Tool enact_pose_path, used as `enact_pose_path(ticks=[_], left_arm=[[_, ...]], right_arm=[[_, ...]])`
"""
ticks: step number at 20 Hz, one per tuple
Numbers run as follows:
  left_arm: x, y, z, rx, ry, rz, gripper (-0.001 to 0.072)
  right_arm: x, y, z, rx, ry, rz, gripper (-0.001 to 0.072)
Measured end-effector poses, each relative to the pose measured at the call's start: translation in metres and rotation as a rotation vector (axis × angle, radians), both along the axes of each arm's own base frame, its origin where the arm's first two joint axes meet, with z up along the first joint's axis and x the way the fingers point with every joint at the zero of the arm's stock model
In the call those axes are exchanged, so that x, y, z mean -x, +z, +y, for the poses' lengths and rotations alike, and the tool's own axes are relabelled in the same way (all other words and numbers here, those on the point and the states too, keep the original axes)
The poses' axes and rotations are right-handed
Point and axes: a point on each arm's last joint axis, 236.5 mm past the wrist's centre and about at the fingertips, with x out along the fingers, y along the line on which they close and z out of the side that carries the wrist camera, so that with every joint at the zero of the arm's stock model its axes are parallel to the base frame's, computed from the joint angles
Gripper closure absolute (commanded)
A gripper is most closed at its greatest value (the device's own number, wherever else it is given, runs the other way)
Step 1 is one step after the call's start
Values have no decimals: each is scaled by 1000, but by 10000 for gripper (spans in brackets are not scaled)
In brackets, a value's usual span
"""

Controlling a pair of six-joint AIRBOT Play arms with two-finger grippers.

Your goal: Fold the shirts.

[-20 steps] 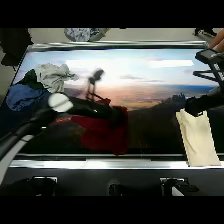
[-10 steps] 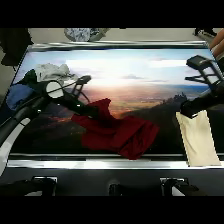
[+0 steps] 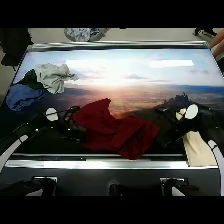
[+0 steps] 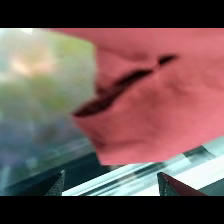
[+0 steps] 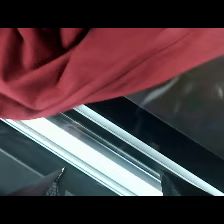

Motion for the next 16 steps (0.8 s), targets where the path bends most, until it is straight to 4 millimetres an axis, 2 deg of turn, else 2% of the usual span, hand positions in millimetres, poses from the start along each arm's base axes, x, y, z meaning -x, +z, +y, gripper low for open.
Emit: enact_pose_path(ticks=[3,5,6,7,10,11,12,13,14,15,16], left_arm=[[-2,-9,-9,44,44,-15,12],[-4,-13,-17,76,74,-10,131],[-5,-16,-20,86,86,-6,217],[-4,-20,-22,91,92,5,354],[-6,-27,-26,100,108,15,616],[-6,-28,-27,102,112,17,676],[-6,-29,-28,104,114,16,676],[-7,-29,-29,107,117,14,677],[-8,-29,-29,108,119,11,677],[-10,-29,-29,110,123,3,679],[-11,-28,-30,112,123,-4,680]], right_arm=[[-2,-14,12,-45,-38,-21,6],[-8,-18,19,-73,-64,-45,6],[-11,-19,22,-88,-77,-53,7],[-13,-21,26,-102,-89,-58,7],[-21,-28,37,-153,-121,-55,8],[-24,-31,41,-168,-133,-48,11],[-26,-35,44,-182,-145,-38,37],[-27,-40,46,-190,-157,-24,107],[-26,-45,48,-195,-165,-6,219],[-26,-49,49,-199,-172,7,557],[-26,-53,50,-202,-178,19,660]])
